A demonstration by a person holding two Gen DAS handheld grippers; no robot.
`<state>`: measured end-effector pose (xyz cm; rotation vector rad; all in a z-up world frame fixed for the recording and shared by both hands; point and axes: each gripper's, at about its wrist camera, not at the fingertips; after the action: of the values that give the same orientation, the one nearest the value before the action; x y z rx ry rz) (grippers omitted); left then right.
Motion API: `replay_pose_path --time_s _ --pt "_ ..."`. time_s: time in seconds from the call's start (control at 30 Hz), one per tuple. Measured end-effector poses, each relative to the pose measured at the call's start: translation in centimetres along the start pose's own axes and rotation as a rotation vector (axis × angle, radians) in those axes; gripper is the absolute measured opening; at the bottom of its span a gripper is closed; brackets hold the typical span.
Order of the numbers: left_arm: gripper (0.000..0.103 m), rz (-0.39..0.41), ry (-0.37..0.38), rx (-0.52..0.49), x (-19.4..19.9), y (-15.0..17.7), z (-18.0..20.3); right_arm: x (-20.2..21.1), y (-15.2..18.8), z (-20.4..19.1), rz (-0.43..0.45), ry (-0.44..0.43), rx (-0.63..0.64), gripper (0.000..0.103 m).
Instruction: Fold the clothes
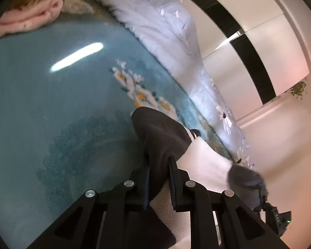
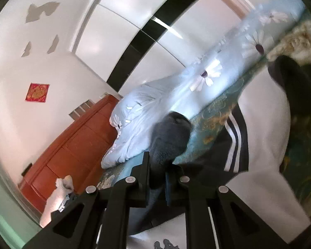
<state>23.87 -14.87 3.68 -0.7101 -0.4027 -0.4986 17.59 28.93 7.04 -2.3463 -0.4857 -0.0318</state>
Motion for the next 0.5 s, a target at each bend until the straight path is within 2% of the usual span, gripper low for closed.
replay_pose_path --time_s 0.03,0.07,0.13,0.2,0.27,0.33,0.47,0.5 --pt "0.017 -0.012 -0.022 -0.006 -0.2 0.1 -0.2 -0.4 0.1 0.3 -0.019 0.022 -0.006 0.011" --pt "0.017 -0.029 -0.051 -0.007 -0.5 0.2 -0.6 -2.0 0.4 1.4 -0.081 0.08 -0.059 0.011" --pt "0.017 -0.061 -0.08 0.012 -1.2 0.7 -1.7 -3.7 1.9 6.0 -0.229 0.209 -0.265 0.011" --pt "0.017 -0.071 -0.082 0.034 -1.6 1.0 -2.5 -3.9 2.1 6.8 -0.25 0.212 -0.315 0.007" --pt "0.017 -0.075 -0.08 0.046 -1.6 1.0 -2.8 -4.1 2.3 7.4 -0.268 0.216 -0.356 0.009" --pt "0.02 -0.084 -0.087 0.036 -1.4 0.9 -2.6 -4.3 2.3 6.4 -0.261 0.243 -0.291 0.01" --pt "0.024 -0.086 -0.082 0.011 0.3 0.5 -1.6 -3.3 1.5 6.4 -0.255 0.254 -0.313 0.012" --pt "0.025 -0.066 -0.087 0.011 1.0 0.4 -1.3 -2.8 1.1 5.7 -0.231 0.26 -0.288 0.014"
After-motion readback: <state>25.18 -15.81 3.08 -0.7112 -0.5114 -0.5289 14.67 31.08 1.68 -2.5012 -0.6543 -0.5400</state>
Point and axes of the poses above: each gripper's, at about its wrist camera, not at the fingertips, and x roughly against the way its jaws point, z to its right, y to its underside, and after that the axes turned 9 degrees about z, right-handed
